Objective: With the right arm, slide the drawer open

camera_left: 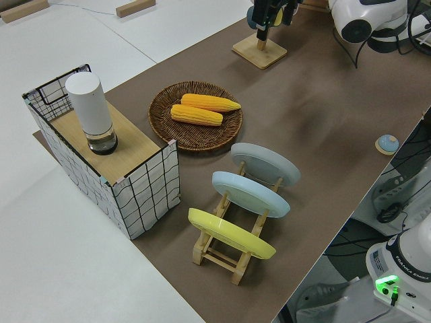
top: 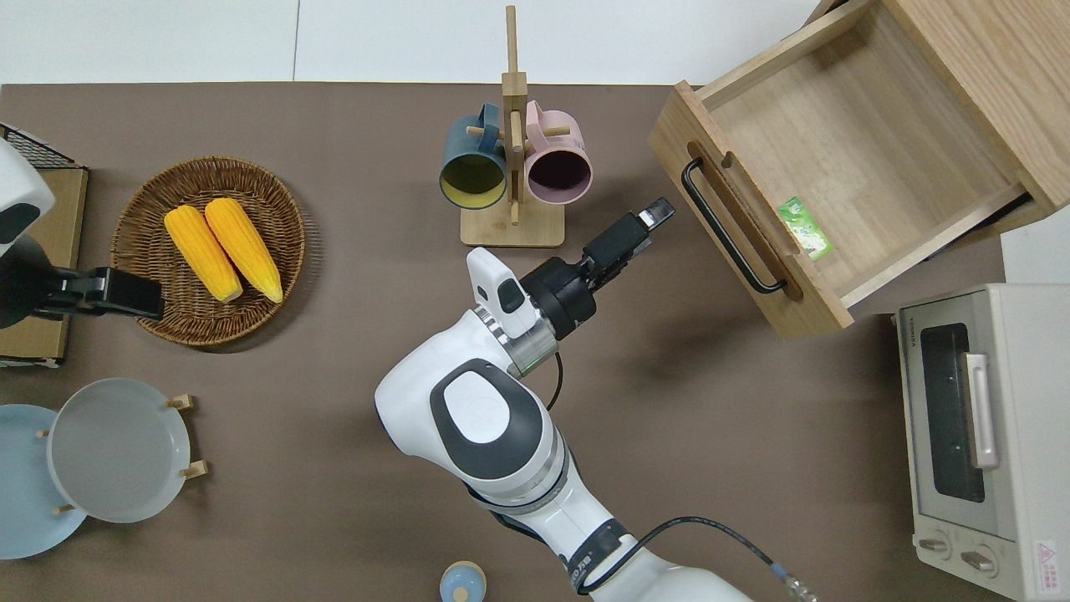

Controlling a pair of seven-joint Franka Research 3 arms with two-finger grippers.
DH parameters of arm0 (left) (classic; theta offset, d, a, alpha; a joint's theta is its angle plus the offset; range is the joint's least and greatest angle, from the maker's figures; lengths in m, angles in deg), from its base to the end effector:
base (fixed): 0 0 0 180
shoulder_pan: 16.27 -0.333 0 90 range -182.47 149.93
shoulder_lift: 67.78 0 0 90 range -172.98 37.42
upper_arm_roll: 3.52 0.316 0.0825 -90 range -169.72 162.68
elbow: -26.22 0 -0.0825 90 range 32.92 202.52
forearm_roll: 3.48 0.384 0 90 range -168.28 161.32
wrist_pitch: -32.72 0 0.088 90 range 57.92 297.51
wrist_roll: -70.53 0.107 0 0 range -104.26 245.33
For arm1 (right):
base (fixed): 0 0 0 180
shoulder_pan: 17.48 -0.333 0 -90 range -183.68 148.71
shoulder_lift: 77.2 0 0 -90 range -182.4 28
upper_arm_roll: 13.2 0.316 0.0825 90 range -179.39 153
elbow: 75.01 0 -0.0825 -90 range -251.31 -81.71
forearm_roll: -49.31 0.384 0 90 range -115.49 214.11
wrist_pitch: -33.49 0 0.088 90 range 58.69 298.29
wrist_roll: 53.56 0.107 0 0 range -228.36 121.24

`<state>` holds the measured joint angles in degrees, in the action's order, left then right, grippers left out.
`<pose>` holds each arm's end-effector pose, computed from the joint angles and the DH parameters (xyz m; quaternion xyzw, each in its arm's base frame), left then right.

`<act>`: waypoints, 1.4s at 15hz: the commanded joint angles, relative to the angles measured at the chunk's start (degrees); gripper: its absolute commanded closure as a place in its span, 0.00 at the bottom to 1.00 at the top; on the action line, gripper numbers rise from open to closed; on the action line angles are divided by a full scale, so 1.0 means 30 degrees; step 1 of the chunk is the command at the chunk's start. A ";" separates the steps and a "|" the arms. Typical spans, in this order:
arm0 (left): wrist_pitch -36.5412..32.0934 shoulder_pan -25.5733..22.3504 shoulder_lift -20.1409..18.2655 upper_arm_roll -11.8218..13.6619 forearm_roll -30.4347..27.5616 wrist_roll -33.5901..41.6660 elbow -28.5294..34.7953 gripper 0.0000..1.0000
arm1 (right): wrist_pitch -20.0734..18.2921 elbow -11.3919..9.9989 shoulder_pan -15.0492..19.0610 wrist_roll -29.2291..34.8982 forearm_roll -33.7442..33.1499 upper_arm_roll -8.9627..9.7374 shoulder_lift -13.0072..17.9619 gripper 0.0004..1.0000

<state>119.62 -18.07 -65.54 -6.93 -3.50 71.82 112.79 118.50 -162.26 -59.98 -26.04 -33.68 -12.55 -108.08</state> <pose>0.5612 -0.0151 0.6262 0.9995 -0.0253 -0.0166 0.0013 0.5695 0.3764 0.4037 0.6952 0.2296 0.1998 0.6512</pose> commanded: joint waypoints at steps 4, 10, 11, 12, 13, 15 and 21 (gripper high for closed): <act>-0.0375 -0.0073 0.0217 -0.0122 0.0328 0.0185 -0.0496 0.01 | -0.0240 0.3061 -0.0043 -0.0149 0.5591 -0.0010 0.0128 0.02; -0.0375 -0.0073 0.0217 -0.0122 0.0328 0.0185 -0.0496 0.01 | 0.0053 0.4443 0.1008 0.0114 1.2036 0.0107 0.1444 0.02; -0.0375 -0.0073 0.0217 -0.0122 0.0328 0.0185 -0.0496 0.01 | 0.0111 0.4444 0.1359 0.0143 1.3208 0.0137 0.1824 0.02; -0.0375 -0.0073 0.0217 -0.0122 0.0328 0.0185 -0.0496 0.01 | 0.0257 0.4473 0.1711 0.0172 1.4235 0.0137 0.2176 0.02; -0.0375 -0.0073 0.0217 -0.0122 0.0328 0.0185 -0.0467 0.01 | 0.0461 0.4473 0.2092 0.0173 1.5290 0.0108 0.2528 0.02; -0.0375 -0.0073 0.0217 -0.0122 0.0328 0.0185 -0.0496 0.01 | 0.0668 0.4473 0.3027 0.0319 1.7282 0.0137 0.3202 0.02; -0.0375 -0.0073 0.0217 -0.0122 0.0328 0.0185 -0.0467 0.01 | 0.0903 0.4473 0.5811 0.0349 2.2207 0.0224 0.5048 0.02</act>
<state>119.62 -18.07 -65.54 -6.93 -3.50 71.82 112.79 120.06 -147.97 -46.75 -25.95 26.42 -13.00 -95.83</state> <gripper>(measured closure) 0.004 0.013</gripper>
